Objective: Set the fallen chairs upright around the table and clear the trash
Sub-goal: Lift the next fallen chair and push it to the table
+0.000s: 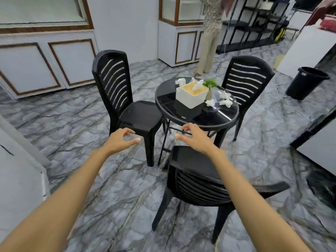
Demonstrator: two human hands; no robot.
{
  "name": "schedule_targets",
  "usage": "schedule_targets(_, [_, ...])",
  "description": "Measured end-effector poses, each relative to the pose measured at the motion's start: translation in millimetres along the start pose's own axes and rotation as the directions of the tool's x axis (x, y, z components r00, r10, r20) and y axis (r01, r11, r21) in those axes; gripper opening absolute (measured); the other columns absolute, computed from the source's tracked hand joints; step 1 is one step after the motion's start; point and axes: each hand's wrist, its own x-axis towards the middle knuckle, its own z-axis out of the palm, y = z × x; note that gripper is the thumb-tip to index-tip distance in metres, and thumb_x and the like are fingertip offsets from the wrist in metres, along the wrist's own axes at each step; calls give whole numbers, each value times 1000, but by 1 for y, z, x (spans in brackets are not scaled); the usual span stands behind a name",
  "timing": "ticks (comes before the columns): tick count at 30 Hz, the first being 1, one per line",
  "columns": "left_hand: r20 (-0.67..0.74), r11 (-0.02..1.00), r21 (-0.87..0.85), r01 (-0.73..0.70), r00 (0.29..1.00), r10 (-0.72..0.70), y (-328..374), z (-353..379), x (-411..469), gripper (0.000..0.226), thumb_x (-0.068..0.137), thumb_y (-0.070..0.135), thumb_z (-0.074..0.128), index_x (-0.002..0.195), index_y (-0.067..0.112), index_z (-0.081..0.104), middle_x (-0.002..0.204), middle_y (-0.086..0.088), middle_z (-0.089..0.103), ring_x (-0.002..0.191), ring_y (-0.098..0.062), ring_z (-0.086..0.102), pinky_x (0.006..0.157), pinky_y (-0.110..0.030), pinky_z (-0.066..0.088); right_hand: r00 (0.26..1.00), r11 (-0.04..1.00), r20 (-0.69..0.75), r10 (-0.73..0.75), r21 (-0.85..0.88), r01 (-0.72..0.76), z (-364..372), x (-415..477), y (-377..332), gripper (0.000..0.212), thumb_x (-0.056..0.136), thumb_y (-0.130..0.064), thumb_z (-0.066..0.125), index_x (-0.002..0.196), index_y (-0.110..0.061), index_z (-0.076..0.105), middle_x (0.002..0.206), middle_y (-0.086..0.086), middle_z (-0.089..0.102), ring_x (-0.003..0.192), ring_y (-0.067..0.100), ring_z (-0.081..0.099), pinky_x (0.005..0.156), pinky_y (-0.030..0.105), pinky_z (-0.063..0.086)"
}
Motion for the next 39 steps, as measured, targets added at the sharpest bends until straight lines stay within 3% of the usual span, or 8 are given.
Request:
schedule_targets(6, [-17, 993, 63, 96, 995, -95, -79, -84, 28, 48, 81, 45, 64, 117, 14, 57, 121, -9, 58, 104, -20, 56, 79, -23, 40, 968, 989, 243, -69, -111, 98, 105, 105, -106, 67, 85, -60, 51, 133, -15, 41, 132, 6, 46, 118, 21, 50, 92, 34, 44])
schedule_targets(9, [-27, 985, 76, 156, 988, -154, -117, -121, 40, 47, 82, 43, 64, 117, 13, 57, 115, -7, 59, 109, -22, 55, 88, -29, 41, 949, 990, 308, -66, -98, 101, 146, 148, -140, 66, 85, -60, 52, 132, -14, 42, 133, 7, 45, 116, 24, 50, 94, 37, 45])
schedule_targets(14, [-3, 963, 72, 261, 965, -262, -174, -174, 77, 50, 83, 46, 61, 119, 13, 55, 122, -12, 58, 109, -23, 56, 88, -29, 41, 915, 988, 400, -55, -108, 107, 190, 219, -180, 68, 85, -60, 52, 133, -13, 41, 134, 10, 43, 116, 26, 51, 97, 41, 45])
schedule_targets(22, [-20, 928, 125, 352, 936, -352, -241, -254, 189, 56, 81, 57, 56, 120, 16, 54, 121, -10, 59, 101, -21, 56, 84, -29, 43, 875, 987, 474, -105, -62, 152, 247, 370, -238, 70, 84, -61, 52, 133, -12, 42, 135, 9, 41, 117, 25, 49, 98, 40, 44])
schedule_targets(27, [-52, 914, 67, 400, 916, -397, -273, -333, 279, 55, 83, 60, 49, 115, 16, 56, 119, -10, 60, 101, -22, 56, 84, -30, 43, 863, 992, 493, -109, 3, 124, 274, 483, -287, 76, 81, -65, 53, 135, -13, 40, 137, 8, 42, 121, 24, 48, 98, 37, 43])
schedule_targets(34, [-76, 901, 73, 428, 903, -423, -339, -423, 386, 55, 84, 55, 53, 120, 12, 54, 117, -11, 59, 102, -22, 56, 82, -30, 42, 808, 990, 572, -142, 68, 126, 324, 623, -356, 73, 85, -64, 49, 138, -15, 37, 142, 8, 39, 123, 25, 47, 98, 37, 43])
schedule_targets(39, [-19, 903, 149, 403, 914, -405, -395, -487, 476, 58, 84, 56, 53, 124, 14, 51, 125, -11, 56, 107, -22, 54, 89, -30, 42, 847, 992, 516, -128, 84, 99, 353, 723, -386, 69, 88, -59, 47, 139, -12, 35, 144, 12, 35, 126, 28, 44, 98, 36, 41])
